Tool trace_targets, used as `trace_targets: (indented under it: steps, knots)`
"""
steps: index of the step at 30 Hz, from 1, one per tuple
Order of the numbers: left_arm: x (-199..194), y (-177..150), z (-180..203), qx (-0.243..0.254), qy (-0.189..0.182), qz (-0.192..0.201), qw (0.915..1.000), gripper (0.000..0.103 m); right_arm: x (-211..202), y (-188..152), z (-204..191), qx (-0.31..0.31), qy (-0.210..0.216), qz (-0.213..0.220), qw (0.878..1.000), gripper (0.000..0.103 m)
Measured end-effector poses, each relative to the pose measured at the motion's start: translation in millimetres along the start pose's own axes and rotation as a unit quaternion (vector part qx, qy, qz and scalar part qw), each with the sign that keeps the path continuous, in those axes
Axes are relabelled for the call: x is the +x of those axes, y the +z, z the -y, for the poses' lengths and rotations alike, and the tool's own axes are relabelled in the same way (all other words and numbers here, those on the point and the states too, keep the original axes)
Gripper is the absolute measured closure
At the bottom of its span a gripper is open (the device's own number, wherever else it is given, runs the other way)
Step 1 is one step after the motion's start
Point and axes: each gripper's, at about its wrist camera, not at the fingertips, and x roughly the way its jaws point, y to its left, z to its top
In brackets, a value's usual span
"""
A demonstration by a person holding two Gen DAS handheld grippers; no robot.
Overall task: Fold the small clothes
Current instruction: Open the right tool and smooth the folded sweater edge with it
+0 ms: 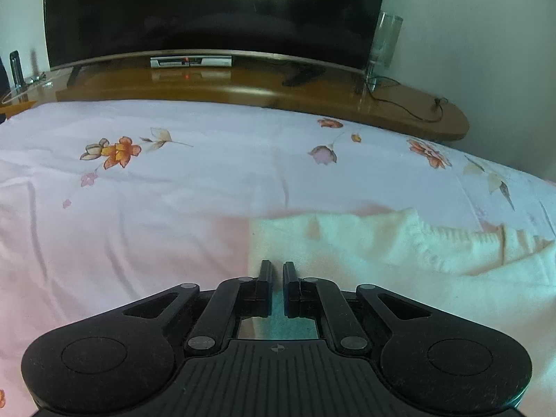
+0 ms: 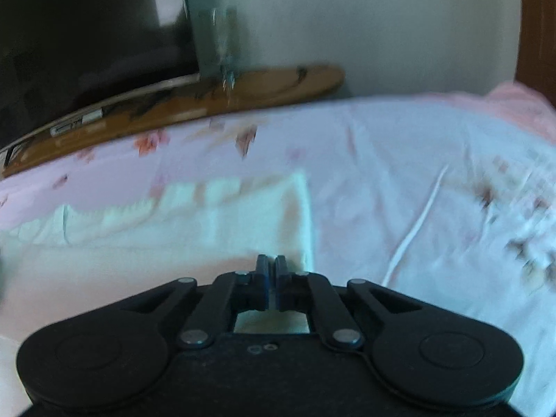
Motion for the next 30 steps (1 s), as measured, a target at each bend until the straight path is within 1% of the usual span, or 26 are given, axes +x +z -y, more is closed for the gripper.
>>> trace_targets:
  steps: [3, 5, 6, 7, 9, 11, 12, 13, 15, 16, 18, 20, 22, 25, 27, 28, 29, 30]
  knots:
    - [4, 4, -2, -0.012, 0.004, 0.001, 0.9999, 0.099, -4, 4, -3, 0.004, 0.009, 0.002, 1.000, 0.084]
    - [7, 5, -2, -0.010, 0.009, 0.003, 0.9999, 0.099, -10, 5, -6, -0.003, 0.005, 0.023, 1.000, 0.083]
    - [9, 4, -1, -0.008, 0.011, 0.004, 0.9999, 0.099, -8, 5, -7, -0.008, 0.004, 0.019, 1.000, 0.082]
    - [9, 4, 0, -0.006, 0.013, 0.004, 0.9999, 0.099, 1, 3, -8, -0.016, -0.001, -0.006, 1.000, 0.082]
    - [5, 6, 2, -0.009, 0.020, -0.003, 0.9998, 0.099, 3, 1, -7, -0.022, -0.006, -0.004, 1.000, 0.084]
    - [-9, 5, 3, -0.011, 0.011, -0.002, 0.9999, 0.099, -2, 7, -5, -0.006, 0.000, -0.009, 1.000, 0.084]
    - [-18, 2, 4, -0.009, 0.003, 0.003, 0.9999, 0.099, -10, 9, -3, 0.006, 0.016, -0.003, 1.000, 0.081]
    - [-27, -3, 5, -0.007, -0.004, 0.003, 1.0000, 0.099, -19, 10, -1, 0.011, 0.026, 0.007, 1.000, 0.081]
    - [-43, -15, 8, -0.007, -0.016, -0.005, 0.9998, 0.099, -33, 8, -3, 0.003, 0.033, 0.016, 0.999, 0.078]
    - [-51, -24, 10, -0.011, -0.028, -0.008, 0.9995, 0.099, -39, 6, -3, 0.002, 0.039, 0.015, 0.999, 0.076]
    - [-61, -39, 15, -0.012, -0.034, -0.017, 0.9992, 0.099, -48, -3, -4, -0.003, 0.049, 0.008, 0.999, 0.076]
    - [-65, -57, 19, -0.009, -0.029, -0.020, 0.9993, 0.099, -49, -15, -2, -0.018, 0.039, -0.003, 0.999, 0.074]
    - [-68, -65, 20, -0.011, -0.019, -0.006, 0.9997, 0.099, -41, -23, 1, -0.018, 0.036, -0.030, 0.999, 0.075]
    - [-78, -60, 24, -0.025, -0.009, -0.019, 0.9995, 0.099, -49, -25, 1, -0.032, 0.041, -0.029, 0.998, 0.075]
    - [-91, -64, 30, -0.022, -0.015, -0.009, 0.9996, 0.099, -62, -21, 3, -0.023, 0.058, -0.010, 0.998, 0.073]
    - [-92, -70, 35, -0.011, -0.007, -0.013, 0.9998, 0.099, -65, -21, 3, -0.026, 0.057, -0.003, 0.998, 0.071]
    - [-90, -75, 37, -0.006, 0.000, -0.025, 0.9997, 0.099, -63, -23, 3, -0.031, 0.054, -0.008, 0.998, 0.069]
    - [-87, -79, 38, -0.008, 0.005, -0.038, 0.9992, 0.099, -55, -24, 3, -0.036, 0.055, -0.030, 0.997, 0.066]
